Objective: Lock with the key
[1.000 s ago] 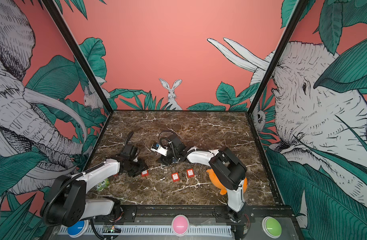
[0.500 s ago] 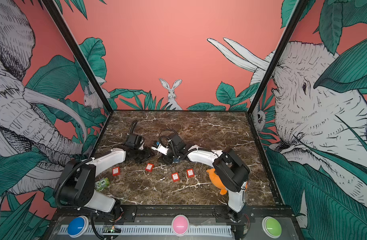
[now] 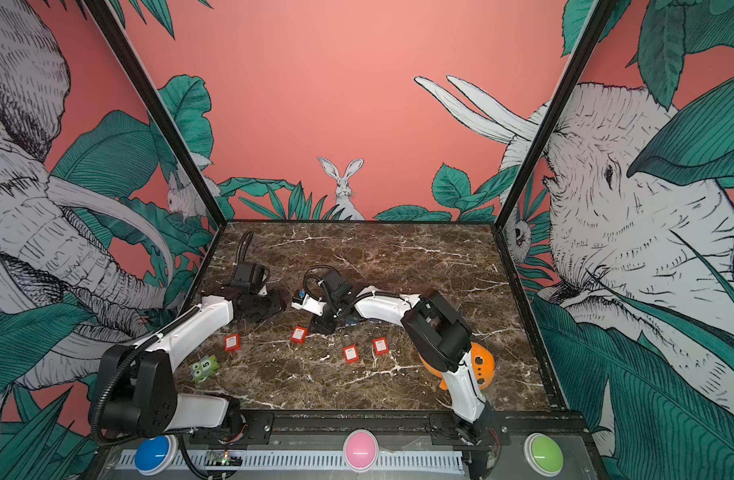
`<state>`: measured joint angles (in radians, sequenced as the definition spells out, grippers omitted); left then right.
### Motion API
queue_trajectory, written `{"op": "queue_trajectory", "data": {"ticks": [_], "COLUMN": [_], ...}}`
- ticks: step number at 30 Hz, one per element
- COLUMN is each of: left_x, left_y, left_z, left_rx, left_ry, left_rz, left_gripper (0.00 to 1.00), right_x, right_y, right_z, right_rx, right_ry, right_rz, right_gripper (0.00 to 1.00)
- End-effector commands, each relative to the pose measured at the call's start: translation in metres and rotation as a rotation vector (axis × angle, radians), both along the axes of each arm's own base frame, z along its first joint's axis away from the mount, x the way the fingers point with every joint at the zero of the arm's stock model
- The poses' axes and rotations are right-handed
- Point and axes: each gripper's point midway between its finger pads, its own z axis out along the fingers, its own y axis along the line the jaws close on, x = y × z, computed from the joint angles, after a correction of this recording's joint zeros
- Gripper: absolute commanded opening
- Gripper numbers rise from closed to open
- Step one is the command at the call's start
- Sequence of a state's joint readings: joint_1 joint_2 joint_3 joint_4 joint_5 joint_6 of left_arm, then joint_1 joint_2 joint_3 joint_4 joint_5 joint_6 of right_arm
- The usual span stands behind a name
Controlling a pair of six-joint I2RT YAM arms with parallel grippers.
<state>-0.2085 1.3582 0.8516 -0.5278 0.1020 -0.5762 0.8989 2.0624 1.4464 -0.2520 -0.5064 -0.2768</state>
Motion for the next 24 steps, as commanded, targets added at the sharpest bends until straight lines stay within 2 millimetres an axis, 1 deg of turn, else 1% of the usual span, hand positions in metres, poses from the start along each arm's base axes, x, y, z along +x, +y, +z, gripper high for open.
{"op": "queue_trajectory", "data": {"ticks": [1, 4, 8, 13, 16, 20, 24], "left_x": [-0.006, -0.009, -0.011, -0.016, -0.019, -0.024, -0.028], "left_y": [0.015, 0.019, 0.025, 0.032, 0.034, 0.035, 0.037], "left_z": [0.009, 0.008, 0.011, 0.017, 0.017, 0.011, 0.009], "left_rx": [0.061, 0.067, 0.085, 0.114, 0.119, 0.108, 0.108], "left_ry": [0.01, 0.022, 0.018, 0.007, 0.004, 0.012, 0.01], "left_rz": [0.003, 0.021, 0.031, 0.034, 0.046, 0.072, 0.088], "left_gripper": [0.55, 0.55, 0.55, 0.55, 0.55, 0.55, 0.55], "right_x": [-0.006, -0.003, 0.004, 0.013, 0.018, 0.031, 0.039], "right_y": [0.002, 0.006, 0.008, 0.014, 0.022, 0.033, 0.044], "right_z": [-0.009, -0.013, -0.024, -0.031, -0.031, -0.028, -0.02], "right_rx": [-0.044, -0.052, -0.112, -0.14, -0.134, -0.13, -0.113], "right_ry": [0.042, 0.054, 0.066, 0.016, -0.044, -0.176, -0.281], "right_rz": [0.014, 0.008, -0.003, 0.015, 0.05, 0.073, 0.106], "right_gripper": [0.43, 0.44, 0.45, 0.45, 0.46, 0.49, 0.54]}}
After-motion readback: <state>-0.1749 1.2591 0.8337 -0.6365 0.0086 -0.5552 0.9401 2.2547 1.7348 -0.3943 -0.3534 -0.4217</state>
